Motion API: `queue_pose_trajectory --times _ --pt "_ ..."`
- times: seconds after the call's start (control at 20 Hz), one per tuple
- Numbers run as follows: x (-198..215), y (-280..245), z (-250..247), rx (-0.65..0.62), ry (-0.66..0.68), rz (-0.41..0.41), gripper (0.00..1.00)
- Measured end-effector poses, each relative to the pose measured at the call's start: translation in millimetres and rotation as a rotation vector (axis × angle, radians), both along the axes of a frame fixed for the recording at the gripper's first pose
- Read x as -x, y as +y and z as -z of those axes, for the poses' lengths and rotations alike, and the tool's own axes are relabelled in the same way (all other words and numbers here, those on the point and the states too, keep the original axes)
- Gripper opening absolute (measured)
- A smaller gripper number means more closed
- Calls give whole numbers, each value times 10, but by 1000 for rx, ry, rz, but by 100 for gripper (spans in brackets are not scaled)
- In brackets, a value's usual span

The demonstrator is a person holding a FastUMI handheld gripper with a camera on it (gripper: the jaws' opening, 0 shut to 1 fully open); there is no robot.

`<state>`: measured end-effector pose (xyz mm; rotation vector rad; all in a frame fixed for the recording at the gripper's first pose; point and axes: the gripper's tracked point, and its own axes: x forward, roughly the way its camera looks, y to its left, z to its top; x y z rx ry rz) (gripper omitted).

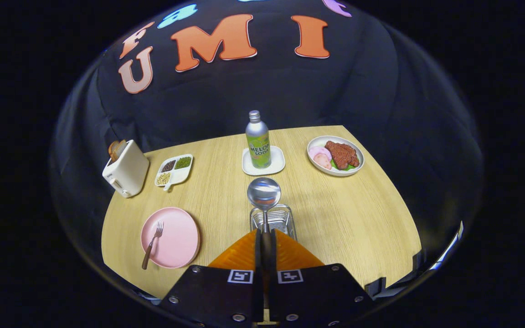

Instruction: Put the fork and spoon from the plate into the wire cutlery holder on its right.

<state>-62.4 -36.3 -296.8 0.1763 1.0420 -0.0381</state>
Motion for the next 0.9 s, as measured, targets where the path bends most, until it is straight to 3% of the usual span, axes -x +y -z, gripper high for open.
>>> queue_pose_trajectory --times 0.4,0.9 --pt "130 -32 267 -104 187 -13 5" --pt "266 -72 495 -16 363 -163 5"
